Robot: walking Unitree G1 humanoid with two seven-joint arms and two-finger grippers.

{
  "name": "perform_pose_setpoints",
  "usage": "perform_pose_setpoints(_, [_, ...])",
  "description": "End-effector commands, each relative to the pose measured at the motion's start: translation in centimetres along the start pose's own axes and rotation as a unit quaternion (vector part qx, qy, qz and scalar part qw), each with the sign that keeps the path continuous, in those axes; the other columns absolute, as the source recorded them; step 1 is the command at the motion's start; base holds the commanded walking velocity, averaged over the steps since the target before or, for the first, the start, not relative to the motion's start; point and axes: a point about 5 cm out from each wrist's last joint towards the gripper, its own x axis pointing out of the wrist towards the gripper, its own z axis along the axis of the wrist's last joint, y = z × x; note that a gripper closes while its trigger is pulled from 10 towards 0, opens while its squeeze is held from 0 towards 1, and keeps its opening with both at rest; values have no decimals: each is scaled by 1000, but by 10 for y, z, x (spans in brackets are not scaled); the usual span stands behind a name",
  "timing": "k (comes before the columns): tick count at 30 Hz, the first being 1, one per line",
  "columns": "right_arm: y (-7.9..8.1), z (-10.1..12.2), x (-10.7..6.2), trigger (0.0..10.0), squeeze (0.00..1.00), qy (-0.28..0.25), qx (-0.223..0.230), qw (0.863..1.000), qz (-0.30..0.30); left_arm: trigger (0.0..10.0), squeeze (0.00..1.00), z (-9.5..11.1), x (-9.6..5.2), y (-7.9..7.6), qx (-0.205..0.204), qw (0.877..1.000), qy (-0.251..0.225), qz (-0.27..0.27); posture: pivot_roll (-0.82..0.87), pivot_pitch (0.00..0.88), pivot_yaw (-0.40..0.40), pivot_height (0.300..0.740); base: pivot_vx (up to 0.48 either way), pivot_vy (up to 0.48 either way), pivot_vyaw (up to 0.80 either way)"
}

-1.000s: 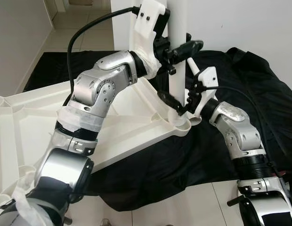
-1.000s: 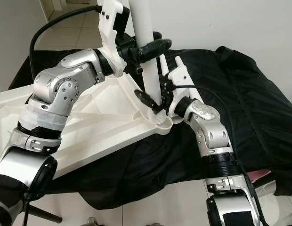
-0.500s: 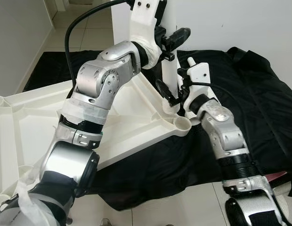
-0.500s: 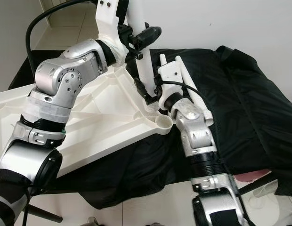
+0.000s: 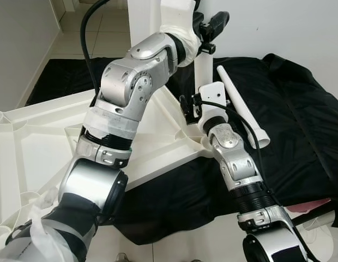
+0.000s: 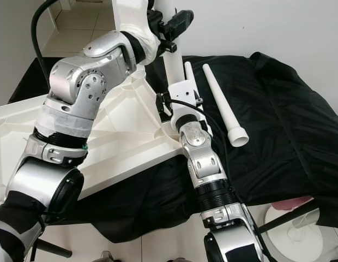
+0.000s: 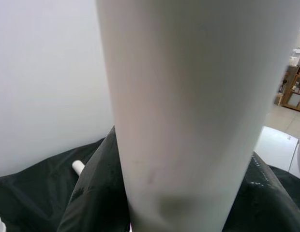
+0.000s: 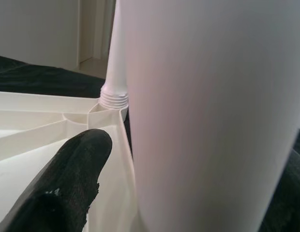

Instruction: Building children table

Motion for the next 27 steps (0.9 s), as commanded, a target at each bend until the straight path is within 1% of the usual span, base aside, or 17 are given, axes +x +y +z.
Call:
perform_pose_setpoints(1, [0,4,3,10000,0,-12,-7,1000,-8,10000,0,6,1,-6,9,1000,-7,-3,-26,65,-32,740,0,0,0])
perform_pose_setpoints(5, [-2,9,5,10000,0,-24,-10,999,-19,10000,0,6,1,-7,10,1000,-5,-5,-24,65,-35,740,0,0,0])
perform_pose_setpoints(9, [-2,9,5,10000,0,-24,-9,999,-21,10000,0,5,1,-9,11,1000,-4,-2,-21,60,-37,740,0,0,0])
perform_pose_setpoints(10, [-1,9,5,7176,0,-25,-10,999,-20,10000,0,5,1,-9,11,1000,-4,-3,-21,59,-37,740,0,0,0])
perform_pose_setpoints(11, [-1,9,5,7176,0,-26,-12,999,-20,10000,0,5,1,-9,11,1000,-4,-3,-21,59,-37,740,0,0,0])
perform_pose_setpoints(12, [-1,9,5,4980,0,-26,-13,999,-20,10000,0,5,1,-10,11,1000,-4,-3,-21,57,-37,740,0,0,0])
perform_pose_setpoints(13, [-1,9,5,4980,0,-26,-13,999,-20,10000,0,5,1,-10,11,1000,-4,-3,-21,57,-37,740,0,0,0])
perform_pose_setpoints(14, [0,8,4,2078,0,-23,-13,999,-20,10000,0,5,1,-10,12,1000,-3,-3,-21,55,-37,740,0,0,0])
perform_pose_setpoints(15, [0,8,4,2078,0,-23,-13,999,-20,10000,0,5,1,-10,12,1000,-3,-3,-21,55,-37,740,0,0,0])
perform_pose_setpoints(16, [0,6,4,0,0,-19,-9,1000,-21,10000,0,6,1,-10,12,1000,-4,-3,-22,54,-35,740,0,0,0])
perform_pose_setpoints(19, [2,2,2,0,0,-7,10,1000,-19,10000,0,6,1,-11,14,1000,-4,-6,-25,50,-31,740,0,0,0])
perform_pose_setpoints(24, [1,0,1,0,0,-5,8,1000,-23,10000,0,5,2,-14,21,1000,-2,-12,-26,50,-27,740,0,0,0])
perform_pose_setpoints(25, [0,-1,1,0,0,-5,10,1000,-26,10000,0,5,3,-15,30,999,-2,-13,-27,54,-27,740,0,0,0])
perform_pose_setpoints(27, [-1,-1,1,0,0,-5,11,1000,-28,10000,0,5,3,-16,37,999,-1,-13,-27,54,-27,740,0,0,0])
